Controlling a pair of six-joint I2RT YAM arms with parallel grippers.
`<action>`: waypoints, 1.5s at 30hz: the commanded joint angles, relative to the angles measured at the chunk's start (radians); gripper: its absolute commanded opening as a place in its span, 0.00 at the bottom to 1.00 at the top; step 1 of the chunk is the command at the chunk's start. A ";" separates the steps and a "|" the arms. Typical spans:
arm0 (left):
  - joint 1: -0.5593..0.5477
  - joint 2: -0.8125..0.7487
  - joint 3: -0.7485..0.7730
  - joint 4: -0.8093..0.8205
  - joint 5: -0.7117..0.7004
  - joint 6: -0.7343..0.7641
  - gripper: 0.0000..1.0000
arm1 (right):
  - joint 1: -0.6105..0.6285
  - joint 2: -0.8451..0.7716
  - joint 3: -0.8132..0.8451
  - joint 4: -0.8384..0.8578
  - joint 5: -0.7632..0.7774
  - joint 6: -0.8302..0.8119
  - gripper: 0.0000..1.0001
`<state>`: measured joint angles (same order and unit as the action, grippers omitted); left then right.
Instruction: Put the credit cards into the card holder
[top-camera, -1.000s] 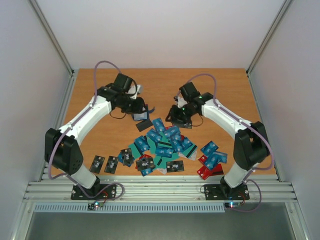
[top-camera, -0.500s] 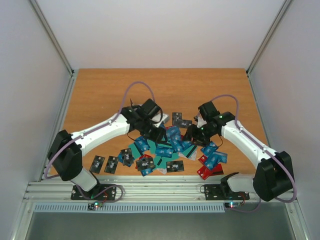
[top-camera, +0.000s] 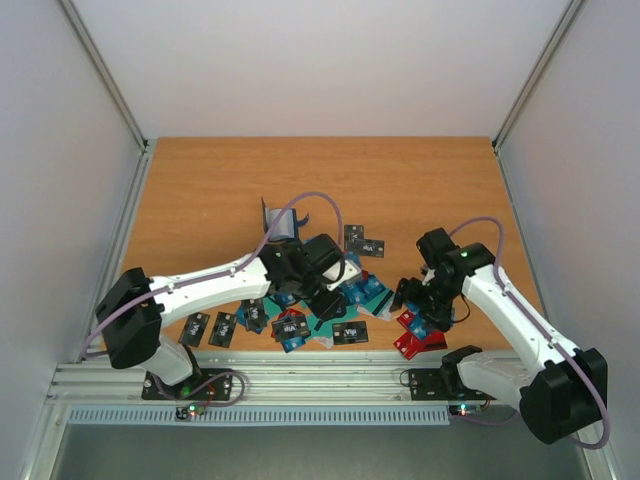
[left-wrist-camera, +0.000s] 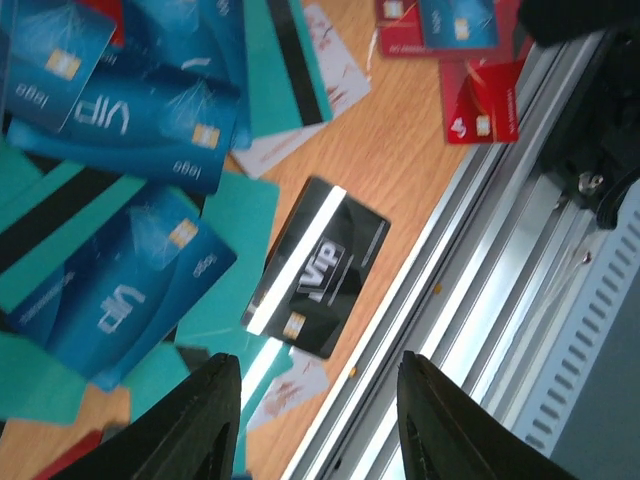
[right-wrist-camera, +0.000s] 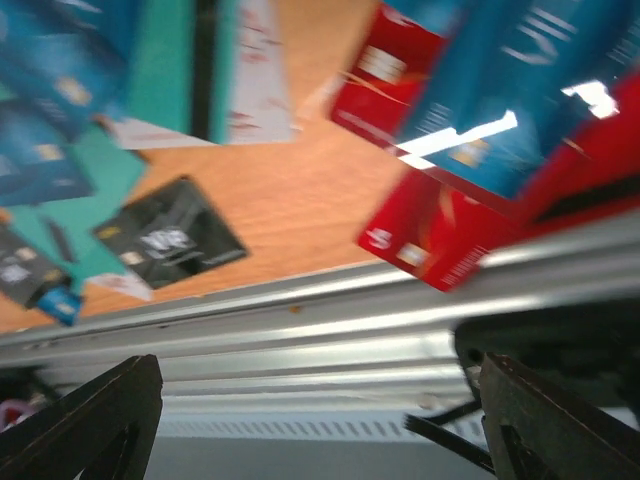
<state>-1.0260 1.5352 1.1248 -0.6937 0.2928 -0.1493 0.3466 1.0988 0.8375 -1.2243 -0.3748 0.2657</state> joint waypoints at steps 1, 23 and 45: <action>-0.017 0.080 0.048 0.159 0.063 -0.036 0.45 | -0.021 -0.029 -0.033 -0.159 0.159 0.112 0.86; -0.038 0.416 0.295 0.267 0.228 -0.314 0.36 | -0.041 -0.095 -0.329 0.075 0.016 0.377 0.77; 0.003 0.301 0.118 0.348 0.192 -0.337 0.35 | -0.037 0.042 -0.409 0.278 0.021 0.338 0.74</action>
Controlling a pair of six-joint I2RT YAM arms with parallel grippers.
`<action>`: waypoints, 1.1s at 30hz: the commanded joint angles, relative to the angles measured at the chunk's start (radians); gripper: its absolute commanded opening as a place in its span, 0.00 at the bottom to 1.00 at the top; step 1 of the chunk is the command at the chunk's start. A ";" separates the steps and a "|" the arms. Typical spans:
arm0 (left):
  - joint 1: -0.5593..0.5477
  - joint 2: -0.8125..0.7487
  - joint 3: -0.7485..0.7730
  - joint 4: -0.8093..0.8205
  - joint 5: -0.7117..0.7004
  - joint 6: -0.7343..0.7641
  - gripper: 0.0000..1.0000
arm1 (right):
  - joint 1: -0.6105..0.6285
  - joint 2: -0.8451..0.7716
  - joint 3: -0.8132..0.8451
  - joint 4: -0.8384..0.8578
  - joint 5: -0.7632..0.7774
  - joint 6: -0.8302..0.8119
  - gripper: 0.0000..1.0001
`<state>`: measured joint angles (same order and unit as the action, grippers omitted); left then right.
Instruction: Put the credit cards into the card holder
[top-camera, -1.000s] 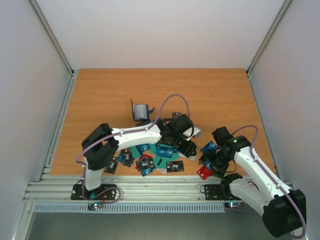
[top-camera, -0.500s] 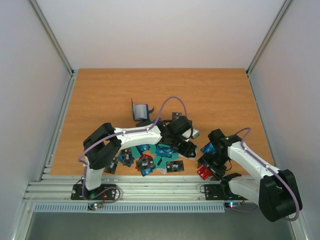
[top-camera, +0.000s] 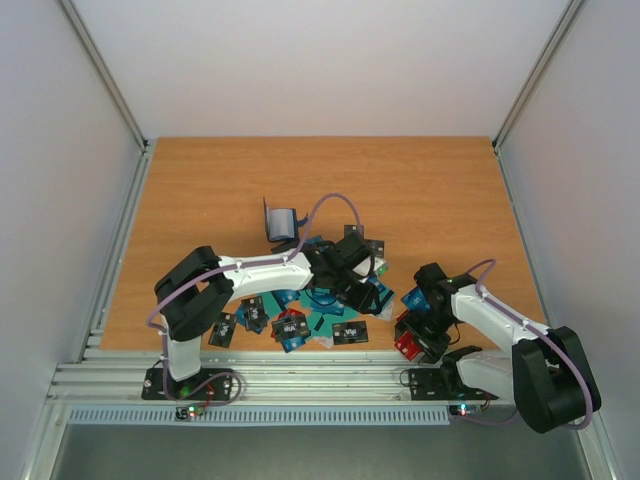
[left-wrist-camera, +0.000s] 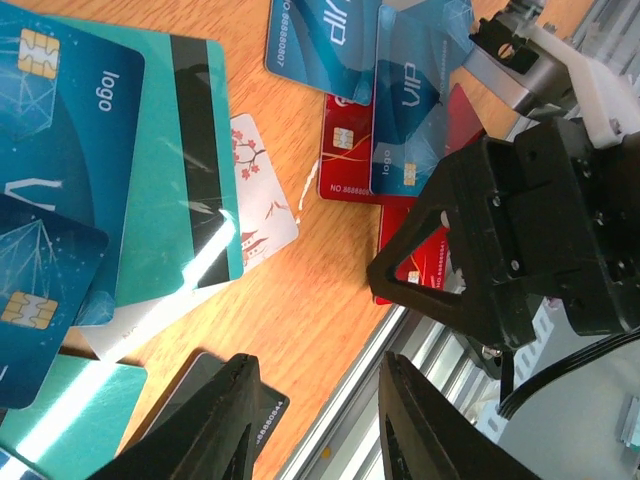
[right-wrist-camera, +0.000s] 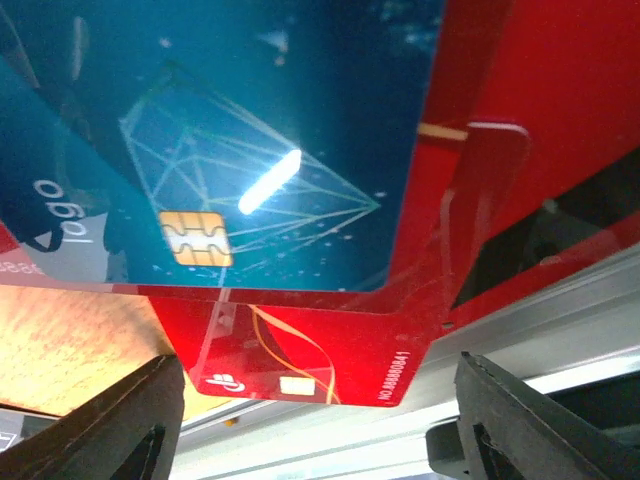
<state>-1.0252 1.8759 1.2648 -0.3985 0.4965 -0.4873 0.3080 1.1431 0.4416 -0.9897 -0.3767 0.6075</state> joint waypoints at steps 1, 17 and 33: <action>0.002 -0.040 -0.023 0.053 -0.013 0.001 0.35 | 0.002 0.000 -0.016 0.051 0.023 -0.002 0.73; 0.008 -0.025 -0.018 0.068 -0.010 0.003 0.35 | 0.003 0.031 -0.018 0.073 0.039 -0.022 0.53; 0.030 -0.063 -0.017 0.049 -0.012 0.009 0.35 | 0.003 0.042 0.121 -0.007 -0.014 -0.091 0.49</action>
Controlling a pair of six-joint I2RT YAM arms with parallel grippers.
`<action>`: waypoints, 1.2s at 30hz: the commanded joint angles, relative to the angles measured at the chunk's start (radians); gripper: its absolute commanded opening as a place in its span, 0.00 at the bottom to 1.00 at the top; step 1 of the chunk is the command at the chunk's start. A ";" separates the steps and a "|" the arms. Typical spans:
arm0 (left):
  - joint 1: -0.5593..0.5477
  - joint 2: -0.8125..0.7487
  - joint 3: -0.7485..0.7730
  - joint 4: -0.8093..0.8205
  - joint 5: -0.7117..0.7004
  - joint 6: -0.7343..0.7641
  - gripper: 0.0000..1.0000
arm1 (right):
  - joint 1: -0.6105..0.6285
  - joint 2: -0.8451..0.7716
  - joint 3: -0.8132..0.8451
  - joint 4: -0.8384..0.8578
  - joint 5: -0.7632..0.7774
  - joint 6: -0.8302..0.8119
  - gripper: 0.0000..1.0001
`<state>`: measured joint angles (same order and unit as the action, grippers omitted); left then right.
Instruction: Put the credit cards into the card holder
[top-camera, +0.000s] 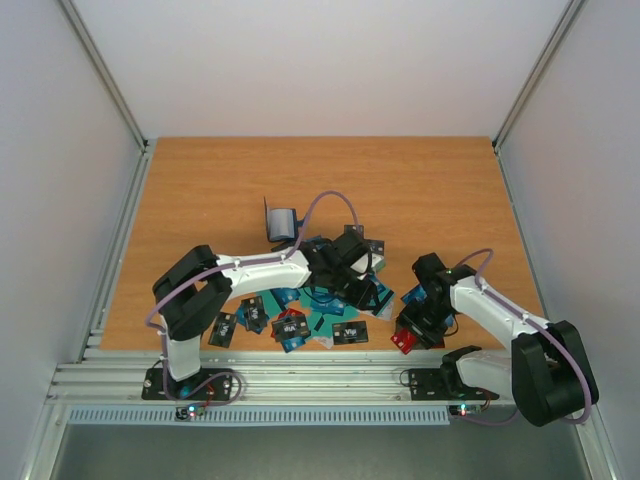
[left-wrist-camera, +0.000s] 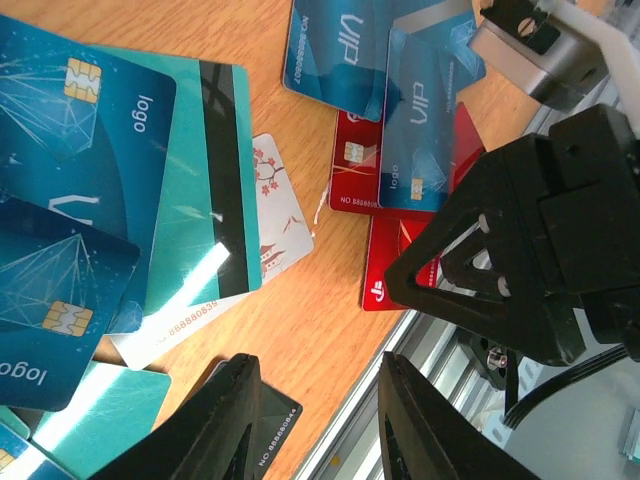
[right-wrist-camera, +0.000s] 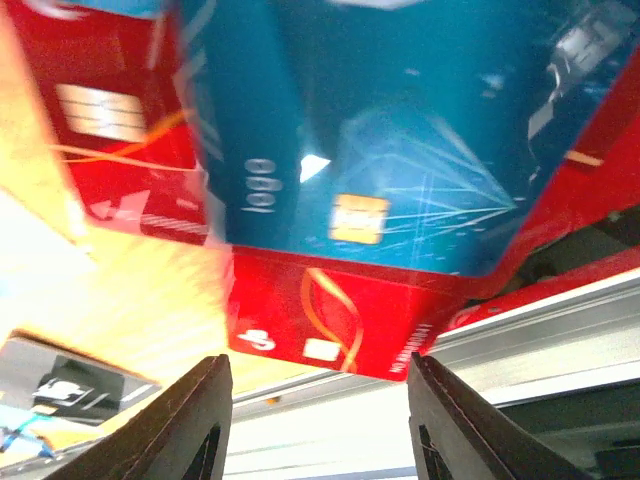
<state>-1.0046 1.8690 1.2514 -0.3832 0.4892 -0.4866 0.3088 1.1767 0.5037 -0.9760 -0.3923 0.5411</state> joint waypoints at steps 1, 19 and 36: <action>0.011 -0.059 -0.006 0.033 -0.004 0.007 0.35 | 0.003 0.013 0.068 -0.023 0.001 -0.029 0.49; -0.009 -0.103 -0.030 -0.167 -0.118 0.082 0.38 | 0.011 0.027 0.069 0.092 -0.134 -0.119 0.57; -0.002 -0.053 -0.135 -0.170 -0.145 0.095 0.36 | 0.230 0.007 -0.026 0.343 -0.151 0.038 0.57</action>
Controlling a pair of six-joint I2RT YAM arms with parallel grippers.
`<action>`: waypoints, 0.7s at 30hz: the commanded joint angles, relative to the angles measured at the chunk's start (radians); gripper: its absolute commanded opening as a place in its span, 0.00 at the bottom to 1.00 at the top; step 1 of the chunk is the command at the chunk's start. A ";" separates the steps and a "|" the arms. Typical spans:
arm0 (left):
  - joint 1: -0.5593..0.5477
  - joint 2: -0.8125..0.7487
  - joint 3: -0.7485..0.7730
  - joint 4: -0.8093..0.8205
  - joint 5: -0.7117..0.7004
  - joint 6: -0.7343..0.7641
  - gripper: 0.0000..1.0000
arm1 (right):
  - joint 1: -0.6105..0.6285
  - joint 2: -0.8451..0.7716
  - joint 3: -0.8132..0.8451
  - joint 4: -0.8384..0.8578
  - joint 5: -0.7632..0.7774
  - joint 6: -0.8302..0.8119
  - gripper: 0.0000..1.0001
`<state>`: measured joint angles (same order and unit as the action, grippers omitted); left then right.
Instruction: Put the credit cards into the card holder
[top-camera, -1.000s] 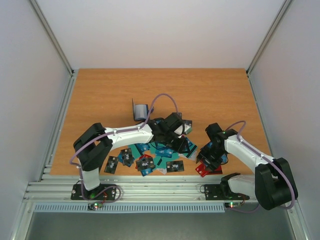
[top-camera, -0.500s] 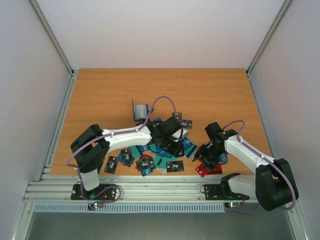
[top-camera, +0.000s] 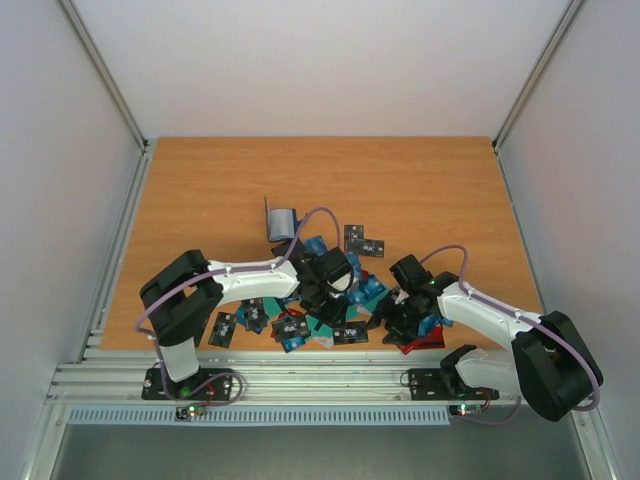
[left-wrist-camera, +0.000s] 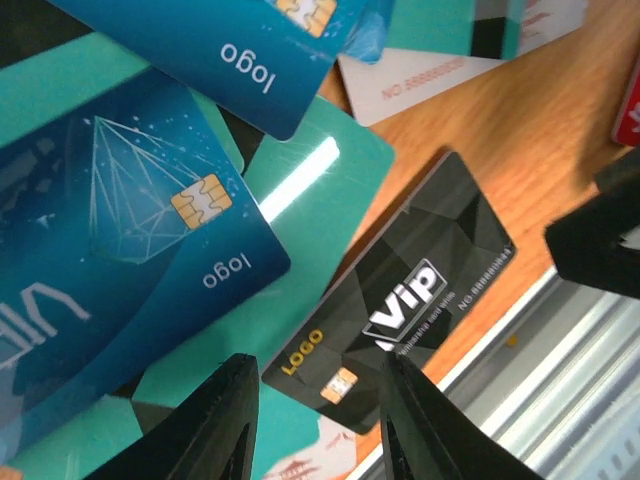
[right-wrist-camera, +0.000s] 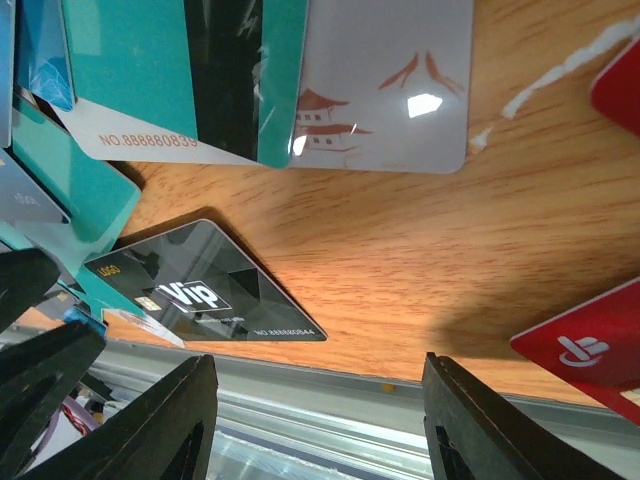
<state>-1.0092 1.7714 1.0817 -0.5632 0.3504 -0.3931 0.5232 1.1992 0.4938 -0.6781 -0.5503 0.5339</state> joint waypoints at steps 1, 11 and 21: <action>0.003 0.054 0.042 0.006 -0.005 0.004 0.36 | 0.017 -0.019 -0.019 0.044 0.009 0.046 0.57; 0.000 0.084 0.029 -0.005 0.028 0.015 0.36 | 0.035 -0.033 -0.062 0.090 -0.001 0.066 0.58; -0.028 0.071 -0.025 0.033 0.122 0.004 0.36 | 0.074 -0.013 -0.081 0.131 -0.022 0.093 0.62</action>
<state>-1.0138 1.8397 1.0966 -0.5381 0.4255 -0.3885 0.5808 1.1770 0.4351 -0.5602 -0.5797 0.6083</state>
